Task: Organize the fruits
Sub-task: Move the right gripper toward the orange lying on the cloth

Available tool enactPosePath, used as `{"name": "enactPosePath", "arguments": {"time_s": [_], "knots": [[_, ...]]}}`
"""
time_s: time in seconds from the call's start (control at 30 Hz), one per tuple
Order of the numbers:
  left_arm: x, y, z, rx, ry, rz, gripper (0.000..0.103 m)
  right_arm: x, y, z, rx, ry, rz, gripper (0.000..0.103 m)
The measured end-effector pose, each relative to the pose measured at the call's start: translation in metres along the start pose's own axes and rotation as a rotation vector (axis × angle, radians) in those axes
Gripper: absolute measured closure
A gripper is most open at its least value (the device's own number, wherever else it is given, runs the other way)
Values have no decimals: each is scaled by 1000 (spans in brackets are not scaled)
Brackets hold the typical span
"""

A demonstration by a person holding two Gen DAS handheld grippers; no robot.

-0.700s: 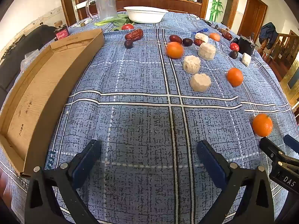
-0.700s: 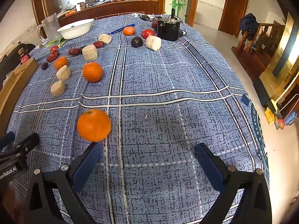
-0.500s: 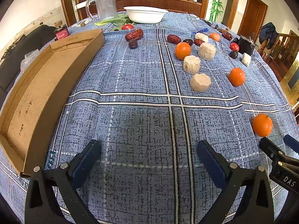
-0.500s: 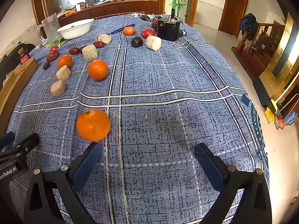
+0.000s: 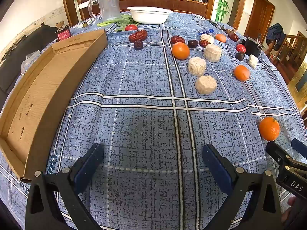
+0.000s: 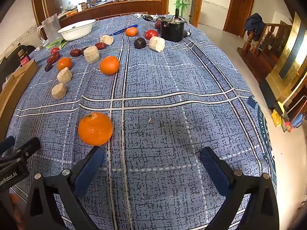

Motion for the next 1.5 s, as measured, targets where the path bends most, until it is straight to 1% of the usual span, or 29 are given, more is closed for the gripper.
{"name": "enactPosePath", "arguments": {"time_s": [0.17, 0.23, 0.27, 0.33, 0.43, 0.5, 0.6, 0.67, 0.77, 0.93, 1.07, 1.27, 1.5], "knots": [[-2, 0, 1, 2, 16, -6, 0, 0, -1, 0, 1, 5, 6, 1], [-8, 1, 11, 6, 9, -14, 0, -6, -2, 0, 3, 17, -1, 1], [-8, -1, 13, 6, 10, -24, 0, -13, -3, 1, 6, 21, -9, 1], [-21, -5, 21, 6, -10, -53, 0, -28, -7, 3, 9, 16, -39, 1], [-36, -10, 33, -14, -17, -78, 0, -51, -12, 12, 2, 17, -78, 1], [-49, -12, 42, -28, -1, -100, 0, -67, -13, 23, -9, -2, -103, 1], [-71, -15, 54, -30, -11, -157, 0, -87, -10, 41, -43, -4, -150, 1], [-81, -16, 58, -29, -6, -186, 0, -94, -8, 49, -61, 1, -170, 1], [-92, -16, 60, -13, -11, -221, 0, -100, -1, 62, -73, -28, -183, 1], [-97, -15, 65, -3, -2, -233, 0, -106, -2, 71, -85, -20, -204, 1], [-99, -14, 69, -4, 2, -236, 0, -113, -3, 73, -87, 5, -230, 1], [-97, -17, 72, -13, 9, -237, 0, -116, -3, 71, -78, 21, -234, 1], [-97, -19, 68, 3, 8, -251, 0, -117, -2, 68, -64, 32, -237, 1]]}}
Point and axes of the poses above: each gripper's, at about its wrist camera, not at the fingertips, and x roughly the way its jaws point, z to its left, y to its underside, the point moved 7 cm from there along x, roughly the way its jaws point, and after that the axes turned 1 degree about x, right-handed, at the moved point
